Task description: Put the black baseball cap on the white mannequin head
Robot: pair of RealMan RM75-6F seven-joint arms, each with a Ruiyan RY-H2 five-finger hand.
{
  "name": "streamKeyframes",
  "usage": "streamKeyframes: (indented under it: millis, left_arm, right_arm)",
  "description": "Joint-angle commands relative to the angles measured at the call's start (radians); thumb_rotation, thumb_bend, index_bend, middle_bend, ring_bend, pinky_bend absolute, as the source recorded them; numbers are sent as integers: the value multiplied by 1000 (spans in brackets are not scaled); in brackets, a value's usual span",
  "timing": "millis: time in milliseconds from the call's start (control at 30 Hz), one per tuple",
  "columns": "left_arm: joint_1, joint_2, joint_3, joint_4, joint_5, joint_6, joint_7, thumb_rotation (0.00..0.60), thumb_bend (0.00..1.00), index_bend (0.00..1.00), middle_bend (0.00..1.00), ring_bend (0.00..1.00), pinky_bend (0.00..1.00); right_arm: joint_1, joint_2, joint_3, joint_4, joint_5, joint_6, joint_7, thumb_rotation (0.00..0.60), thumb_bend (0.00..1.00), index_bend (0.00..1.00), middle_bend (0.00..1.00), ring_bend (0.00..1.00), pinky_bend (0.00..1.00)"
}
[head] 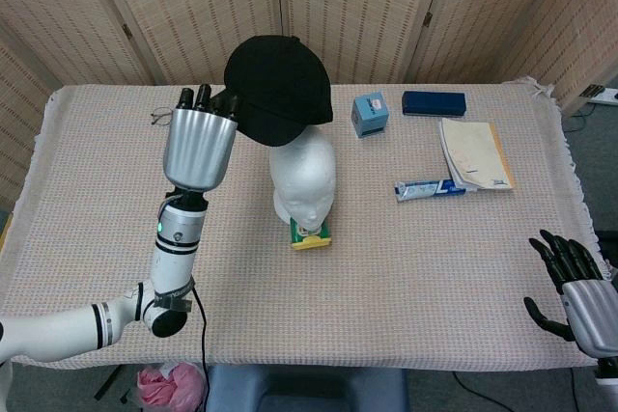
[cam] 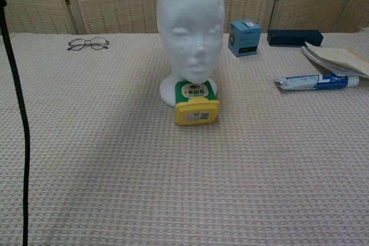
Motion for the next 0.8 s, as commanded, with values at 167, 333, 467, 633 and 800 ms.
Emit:
streamKeyframes:
  millis: [167, 333, 467, 633, 800]
  left_arm:
    - [-16, -35, 36, -110, -44, 34, 128, 600, 469, 662, 778, 520, 627]
    - [-10, -54, 83, -179, -27, 62, 173, 600, 469, 665, 782, 523, 629]
    - [-12, -83, 101, -201, -24, 82, 208, 600, 469, 669, 788, 526, 631]
    - [4, -117, 138, -217, -36, 105, 232, 600, 469, 669, 788, 527, 633]
    - [23, -152, 178, -215, -32, 120, 225, 600, 469, 671, 791, 530, 636]
  right_arm:
    - [-9, 4, -10, 3, -18, 16, 6, 600, 294, 0, 0, 0, 0]
    - [-18, 6, -17, 5, -34, 35, 13, 600, 294, 0, 0, 0, 0]
    - [-21, 8, -22, 9, -47, 45, 21, 600, 293, 0, 0, 0, 0]
    - [-26, 11, -24, 15, -57, 58, 34, 600, 294, 0, 0, 0, 0]
    - [-29, 12, -24, 17, -58, 66, 40, 600, 293, 0, 0, 0, 0]
